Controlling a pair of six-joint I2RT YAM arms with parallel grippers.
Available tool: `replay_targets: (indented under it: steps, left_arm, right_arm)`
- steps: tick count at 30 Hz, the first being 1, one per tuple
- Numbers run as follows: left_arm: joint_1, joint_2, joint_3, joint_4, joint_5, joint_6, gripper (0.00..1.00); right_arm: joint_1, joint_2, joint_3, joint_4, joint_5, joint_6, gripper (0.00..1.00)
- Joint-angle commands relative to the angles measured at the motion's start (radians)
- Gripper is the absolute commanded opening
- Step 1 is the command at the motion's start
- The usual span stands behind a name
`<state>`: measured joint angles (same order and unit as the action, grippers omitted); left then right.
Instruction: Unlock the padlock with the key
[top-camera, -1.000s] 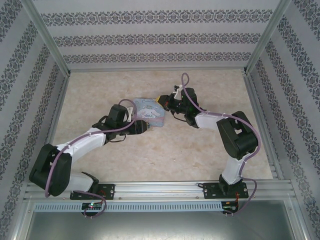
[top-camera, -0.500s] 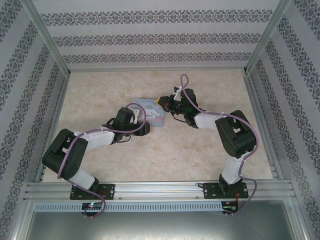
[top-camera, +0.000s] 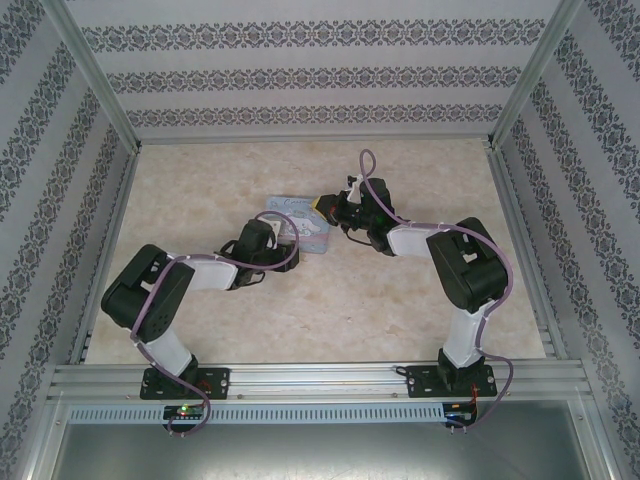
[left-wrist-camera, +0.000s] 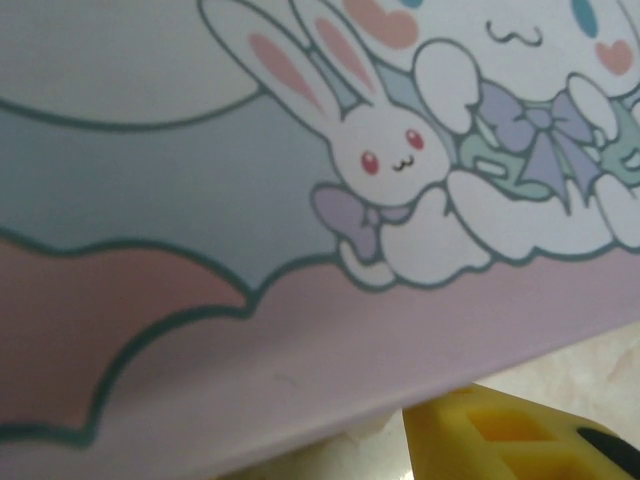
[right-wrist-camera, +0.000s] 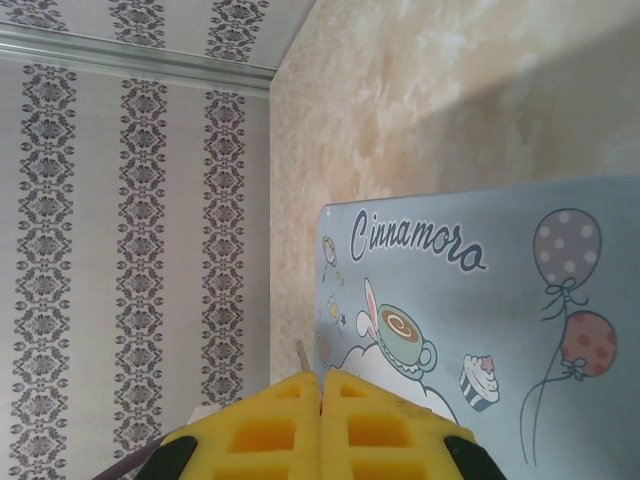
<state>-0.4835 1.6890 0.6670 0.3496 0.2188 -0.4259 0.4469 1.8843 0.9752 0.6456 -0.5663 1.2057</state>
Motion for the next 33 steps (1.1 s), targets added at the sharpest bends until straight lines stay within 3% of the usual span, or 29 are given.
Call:
replay_targets:
  steps: [1, 13, 25, 33]
  left_arm:
    - [-0.021, 0.023, -0.003, 0.078, -0.028, 0.004, 0.48]
    - [-0.059, 0.084, 0.044, 0.134, -0.002, -0.021, 0.47]
    - [-0.057, 0.081, 0.022, 0.275, 0.051, -0.166, 0.48]
    - [-0.057, 0.112, 0.030, 0.291, 0.054, -0.194, 0.48]
  right_arm:
    - [-0.010, 0.019, 0.026, 0.010, -0.010, 0.004, 0.00]
    - [-0.011, 0.042, 0.020, 0.007, -0.003, 0.002, 0.00]
    - [-0.011, 0.046, 0.004, 0.007, 0.005, -0.001, 0.00]
    - [-0.011, 0.042, -0.003, 0.008, 0.005, -0.004, 0.00]
